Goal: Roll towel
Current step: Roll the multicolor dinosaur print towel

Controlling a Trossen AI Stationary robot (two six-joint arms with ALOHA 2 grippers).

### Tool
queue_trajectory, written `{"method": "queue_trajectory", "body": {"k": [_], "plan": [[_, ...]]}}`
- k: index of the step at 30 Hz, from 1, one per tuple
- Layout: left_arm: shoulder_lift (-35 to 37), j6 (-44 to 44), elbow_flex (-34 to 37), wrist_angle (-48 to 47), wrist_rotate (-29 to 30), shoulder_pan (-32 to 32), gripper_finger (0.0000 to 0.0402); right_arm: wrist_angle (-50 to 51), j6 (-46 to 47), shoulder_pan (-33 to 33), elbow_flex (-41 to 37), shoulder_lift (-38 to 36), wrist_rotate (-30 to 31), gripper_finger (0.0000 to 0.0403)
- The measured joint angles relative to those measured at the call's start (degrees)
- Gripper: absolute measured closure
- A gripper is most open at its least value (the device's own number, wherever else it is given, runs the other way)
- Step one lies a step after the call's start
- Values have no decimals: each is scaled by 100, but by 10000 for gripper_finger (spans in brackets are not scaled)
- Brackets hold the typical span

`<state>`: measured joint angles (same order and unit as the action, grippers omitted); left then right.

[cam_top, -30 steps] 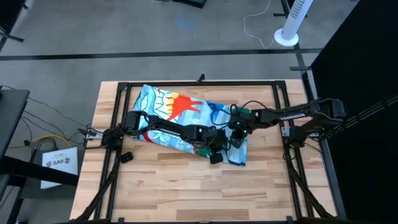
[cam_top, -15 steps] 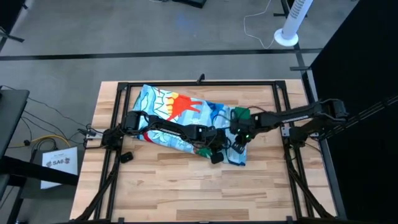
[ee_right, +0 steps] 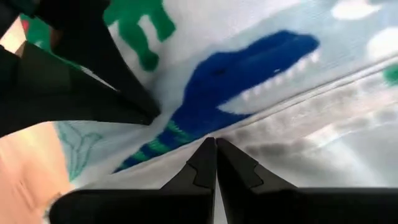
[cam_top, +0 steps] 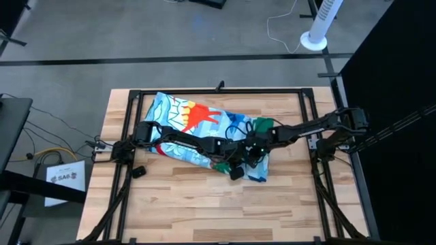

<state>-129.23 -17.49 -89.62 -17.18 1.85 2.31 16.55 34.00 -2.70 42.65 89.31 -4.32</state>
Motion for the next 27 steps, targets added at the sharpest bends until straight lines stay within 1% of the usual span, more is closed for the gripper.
{"method": "queue_trajectory", "body": {"k": [3, 8, 11, 13, 15, 19, 23, 25, 27], "plan": [[23, 89, -27, 67, -20, -2, 389, 113, -177, -80, 36, -384, 33, 403], [14, 342, -238, -63, 4, -13, 389, 1017, -337, -350, 22, -1398, 237, 403], [7, 407, -269, -60, 20, -16, 389, 1658, -325, -807, 33, -2062, 566, 403], [7, 419, -271, -58, 61, -15, 389, 2152, -274, -1198, 35, -2287, 809, 403], [57, 457, -273, -90, 59, -29, 389, 2468, -255, -1620, 31, -2327, 876, 403], [328, 642, -264, -224, 146, -140, 389, 2562, -265, -2263, 30, -2121, 863, 403], [704, 903, -288, 15, 469, -355, 389, 2187, -433, -2678, 26, -1632, 813, 403], [706, 1002, -289, 287, 493, -489, 389, 1952, -533, -2846, 22, -1376, 815, 403], [550, 1043, -286, 661, 482, -614, 389, 1674, -538, -2953, 22, -1196, 809, 403]]}}
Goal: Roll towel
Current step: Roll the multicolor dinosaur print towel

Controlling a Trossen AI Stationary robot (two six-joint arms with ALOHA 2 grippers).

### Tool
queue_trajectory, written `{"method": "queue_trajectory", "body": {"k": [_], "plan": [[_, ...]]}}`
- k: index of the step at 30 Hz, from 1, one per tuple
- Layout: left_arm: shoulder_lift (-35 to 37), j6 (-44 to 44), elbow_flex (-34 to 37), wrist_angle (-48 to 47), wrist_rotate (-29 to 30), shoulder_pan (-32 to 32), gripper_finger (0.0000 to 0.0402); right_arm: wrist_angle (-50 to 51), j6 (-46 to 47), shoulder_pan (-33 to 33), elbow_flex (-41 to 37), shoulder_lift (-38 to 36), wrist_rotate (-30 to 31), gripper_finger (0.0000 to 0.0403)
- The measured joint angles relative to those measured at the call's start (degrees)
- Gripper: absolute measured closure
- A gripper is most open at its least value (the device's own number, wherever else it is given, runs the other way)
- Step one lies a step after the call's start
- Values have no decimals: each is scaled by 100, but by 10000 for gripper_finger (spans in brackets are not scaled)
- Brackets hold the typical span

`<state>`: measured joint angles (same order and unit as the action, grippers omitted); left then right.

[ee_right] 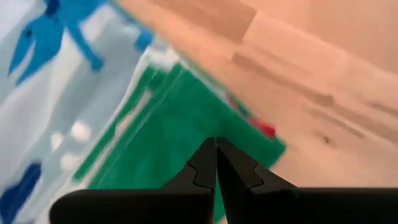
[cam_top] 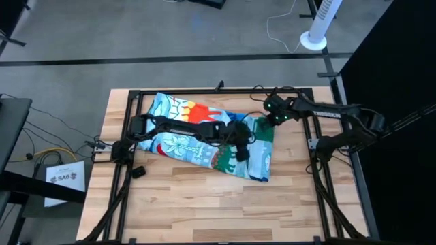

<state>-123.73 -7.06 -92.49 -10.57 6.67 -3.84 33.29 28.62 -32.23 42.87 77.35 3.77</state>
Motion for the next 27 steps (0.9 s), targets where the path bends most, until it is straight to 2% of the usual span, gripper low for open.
{"method": "queue_trajectory", "body": {"k": [9, 16, 23, 27], "plan": [[-939, -330, 4, 1300, -227, -366, 389, -141, 76, -97, 0, 542, -126, 403], [-1131, -330, -8, 1453, -505, -483, 389, -821, 0, 77, 0, 886, -591, 403], [-1131, -220, -2, 1360, -510, -514, 389, -529, -62, -12, 2, 368, -642, 403], [-1131, -226, -2, 1303, -513, -520, 389, 28, 0, -227, 2, 6, -254, 403]]}}
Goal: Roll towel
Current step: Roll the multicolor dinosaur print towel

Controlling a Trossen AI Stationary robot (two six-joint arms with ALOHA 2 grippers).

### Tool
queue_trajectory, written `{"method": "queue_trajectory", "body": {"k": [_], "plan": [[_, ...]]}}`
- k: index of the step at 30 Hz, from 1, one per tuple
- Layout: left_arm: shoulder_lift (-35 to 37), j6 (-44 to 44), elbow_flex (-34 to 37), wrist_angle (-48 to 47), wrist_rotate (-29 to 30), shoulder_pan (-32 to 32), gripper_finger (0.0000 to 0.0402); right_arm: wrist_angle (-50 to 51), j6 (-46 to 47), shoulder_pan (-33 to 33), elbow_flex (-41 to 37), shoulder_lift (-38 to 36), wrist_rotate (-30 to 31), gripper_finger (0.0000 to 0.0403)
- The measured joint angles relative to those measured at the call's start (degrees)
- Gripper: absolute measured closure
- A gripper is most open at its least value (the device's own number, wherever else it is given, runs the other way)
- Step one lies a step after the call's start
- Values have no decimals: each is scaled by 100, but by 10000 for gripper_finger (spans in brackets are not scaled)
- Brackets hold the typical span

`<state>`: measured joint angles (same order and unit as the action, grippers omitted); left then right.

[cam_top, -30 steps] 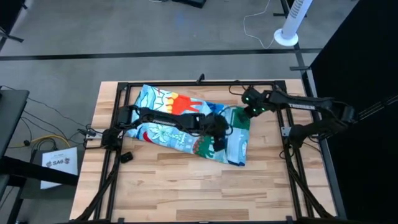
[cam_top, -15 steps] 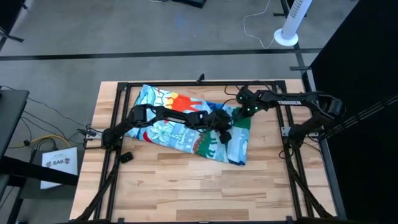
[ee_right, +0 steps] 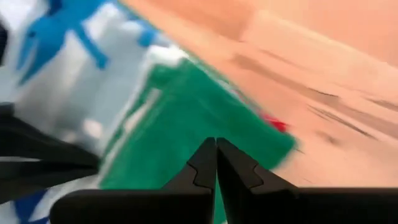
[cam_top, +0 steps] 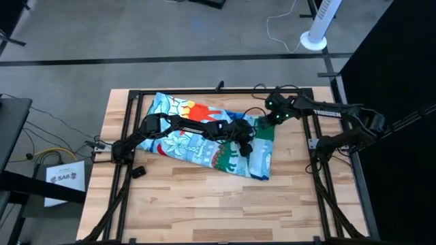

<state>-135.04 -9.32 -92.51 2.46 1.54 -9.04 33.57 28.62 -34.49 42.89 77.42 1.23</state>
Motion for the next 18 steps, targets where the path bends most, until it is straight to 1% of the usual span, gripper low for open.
{"method": "queue_trajectory", "body": {"k": [4, 8, 11, 18], "plan": [[0, 4, 0, -4, 4, 2, 389, 320, 130, -100, -35, -22, 22, 403], [0, 54, 3, -7, 5, -2, 389, 92, 376, 10, -336, 99, 15, 403], [0, 111, 4, -13, 7, -4, 389, -355, 454, 115, -494, 339, -160, 403], [0, 114, 7, -69, 9, -4, 389, -1538, 433, 440, -503, 808, -605, 403]]}}
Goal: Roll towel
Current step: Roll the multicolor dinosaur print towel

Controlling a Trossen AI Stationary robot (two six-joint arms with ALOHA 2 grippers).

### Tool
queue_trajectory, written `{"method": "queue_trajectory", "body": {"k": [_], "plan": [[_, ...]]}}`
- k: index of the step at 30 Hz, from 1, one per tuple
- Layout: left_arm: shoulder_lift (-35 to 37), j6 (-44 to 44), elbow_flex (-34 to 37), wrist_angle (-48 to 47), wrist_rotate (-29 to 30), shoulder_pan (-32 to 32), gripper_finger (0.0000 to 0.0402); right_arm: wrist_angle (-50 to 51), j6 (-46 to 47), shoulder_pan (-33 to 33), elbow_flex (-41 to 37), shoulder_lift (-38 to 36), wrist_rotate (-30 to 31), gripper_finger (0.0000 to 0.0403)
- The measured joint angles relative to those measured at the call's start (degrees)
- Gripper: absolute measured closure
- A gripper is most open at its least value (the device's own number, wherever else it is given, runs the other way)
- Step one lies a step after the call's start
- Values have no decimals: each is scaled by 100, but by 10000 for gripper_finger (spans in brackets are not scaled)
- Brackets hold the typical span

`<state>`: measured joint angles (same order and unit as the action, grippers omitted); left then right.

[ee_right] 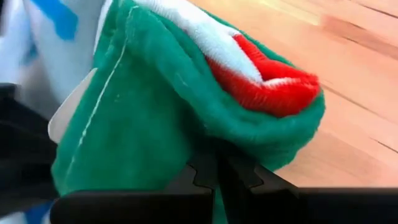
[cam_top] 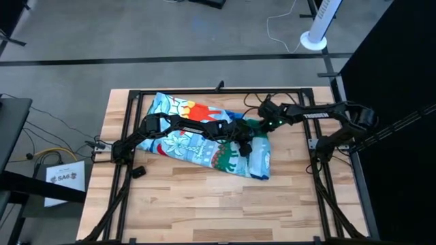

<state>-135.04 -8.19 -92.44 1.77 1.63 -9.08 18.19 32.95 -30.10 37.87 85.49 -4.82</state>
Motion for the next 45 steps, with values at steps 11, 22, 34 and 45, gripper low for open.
{"method": "queue_trajectory", "body": {"k": [11, 22, 34, 45], "plan": [[5, -9, -2, -220, 5, -4, 389, 629, -138, -59, 417, -861, -243, 403], [4, -20, 4, -189, -2, -17, 389, 640, -1547, 154, -240, -782, -243, 403], [4, -216, 7, -223, 4, -15, 389, -455, -2224, 666, -356, -653, -479, 403], [4, -234, 7, -314, 0, -17, 389, 149, -2716, 577, -338, -1118, 1010, 403]]}}
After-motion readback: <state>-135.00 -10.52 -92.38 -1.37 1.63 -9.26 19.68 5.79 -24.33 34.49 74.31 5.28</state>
